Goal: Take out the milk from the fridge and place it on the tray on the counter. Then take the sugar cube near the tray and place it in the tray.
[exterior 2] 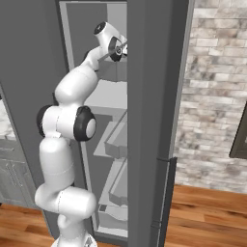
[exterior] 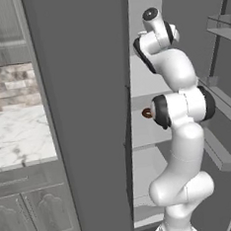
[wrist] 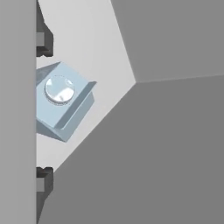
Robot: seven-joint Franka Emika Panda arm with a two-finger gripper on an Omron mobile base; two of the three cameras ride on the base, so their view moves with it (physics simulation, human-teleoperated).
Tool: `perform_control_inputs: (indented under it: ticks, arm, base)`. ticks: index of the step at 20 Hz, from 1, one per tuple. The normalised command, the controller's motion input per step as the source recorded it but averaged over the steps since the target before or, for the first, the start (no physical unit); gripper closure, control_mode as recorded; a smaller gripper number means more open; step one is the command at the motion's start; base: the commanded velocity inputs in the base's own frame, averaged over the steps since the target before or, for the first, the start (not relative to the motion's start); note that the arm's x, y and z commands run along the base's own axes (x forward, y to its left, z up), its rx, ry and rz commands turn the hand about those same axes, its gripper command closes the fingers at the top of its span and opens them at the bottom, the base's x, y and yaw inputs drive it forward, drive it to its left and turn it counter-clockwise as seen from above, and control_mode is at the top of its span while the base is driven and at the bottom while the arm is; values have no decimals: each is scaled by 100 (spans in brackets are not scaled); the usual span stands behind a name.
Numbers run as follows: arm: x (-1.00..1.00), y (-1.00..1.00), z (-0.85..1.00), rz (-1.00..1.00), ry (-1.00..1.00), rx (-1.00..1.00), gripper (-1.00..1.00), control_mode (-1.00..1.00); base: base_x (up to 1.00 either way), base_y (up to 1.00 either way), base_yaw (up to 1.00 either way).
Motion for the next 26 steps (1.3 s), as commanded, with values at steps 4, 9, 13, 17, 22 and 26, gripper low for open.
perform_control_inputs:
  ticks: [4,9,13,17,22,26]
  arm:
    - [10,-3,0,0,1,0,-100,-100]
    - [0,0,-1,-1,4,0,-100,-100]
    - [0,0,-7,-10,7,0,-100,-100]
    - [0,0,-4,-9,1,0,-100,-100]
    - [2,0,-5,-1,0,0,-100,-100]
    - [12,0,-7,0,0,0,-100,-100]
  base:
    - [0,0,0]
    - [0,0,0]
    - [0,0,0]
    - [0,0,0]
    - [0,0,0]
    - [0,0,0]
